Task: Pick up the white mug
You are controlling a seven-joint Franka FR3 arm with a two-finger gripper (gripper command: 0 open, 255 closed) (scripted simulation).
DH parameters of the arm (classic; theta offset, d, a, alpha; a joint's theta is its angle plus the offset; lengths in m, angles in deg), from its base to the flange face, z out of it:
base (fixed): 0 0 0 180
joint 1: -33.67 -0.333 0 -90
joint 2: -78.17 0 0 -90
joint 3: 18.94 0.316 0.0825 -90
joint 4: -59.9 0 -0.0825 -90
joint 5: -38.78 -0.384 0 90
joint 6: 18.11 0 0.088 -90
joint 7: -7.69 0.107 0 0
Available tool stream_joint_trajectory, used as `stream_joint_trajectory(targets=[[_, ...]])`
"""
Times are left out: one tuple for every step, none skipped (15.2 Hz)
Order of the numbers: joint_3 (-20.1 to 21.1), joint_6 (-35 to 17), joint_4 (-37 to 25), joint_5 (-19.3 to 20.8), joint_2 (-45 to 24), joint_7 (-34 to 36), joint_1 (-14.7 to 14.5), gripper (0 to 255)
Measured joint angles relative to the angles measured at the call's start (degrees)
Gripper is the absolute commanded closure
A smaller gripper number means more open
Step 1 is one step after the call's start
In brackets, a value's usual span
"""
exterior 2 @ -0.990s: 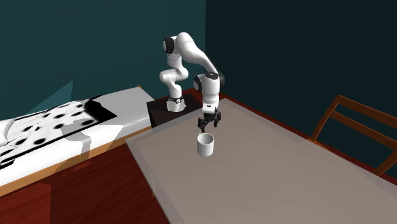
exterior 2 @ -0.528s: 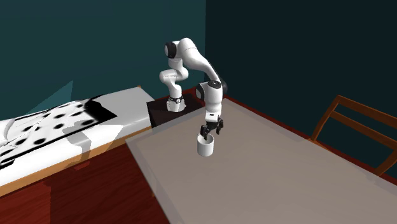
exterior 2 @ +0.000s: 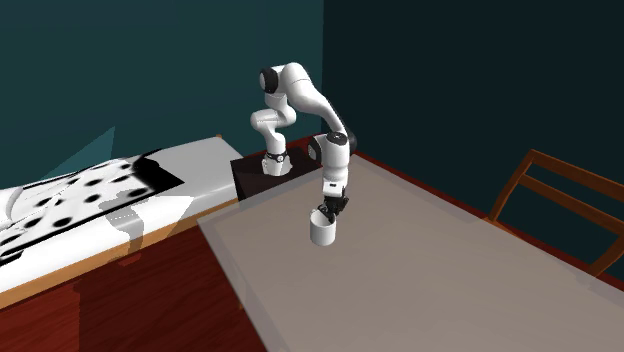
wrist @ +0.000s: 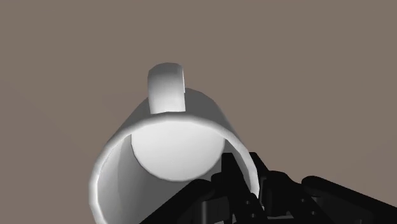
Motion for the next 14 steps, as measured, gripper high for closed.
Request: stream_joint_trajectory(targets=[[0.0, 0.0, 0.0, 0.0, 0.0, 0.0, 0.0, 255], [0.0, 0.0, 0.0, 0.0, 0.0, 0.0, 0.0, 255], [0.0, 0.0, 0.0, 0.0, 0.0, 0.0, 0.0, 255], [0.0, 0.0, 0.0, 0.0, 0.0, 0.0, 0.0, 255], [0.0, 0.0, 0.0, 0.0, 0.0, 0.0, 0.0, 255], [0.0, 0.0, -0.1, 0.0, 0.0, 0.0, 0.0, 255], [0.0, 0.3, -0.2, 0.0, 0.1, -0.1, 0.0, 255], [0.0, 0.8, -0.3, 0.0, 0.4, 0.0, 0.0, 255], [0.0, 1.4, -0.6, 0.0, 0.7, 0.0, 0.0, 255], [0.0, 1.9, -0.6, 0.0, 1.2, 0.0, 0.0, 255], [0.0, 2.5, -1.0, 0.0, 1.4, -0.1, 0.0, 255], [0.0, 3.0, -1.1, 0.0, 1.9, -0.1, 0.0, 255], [0.0, 3.7, -1.4, 0.0, 2.2, -0.1, 0.1, 255], [0.0, 4.3, -1.6, 0.0, 2.7, -0.1, 0.1, 255]])
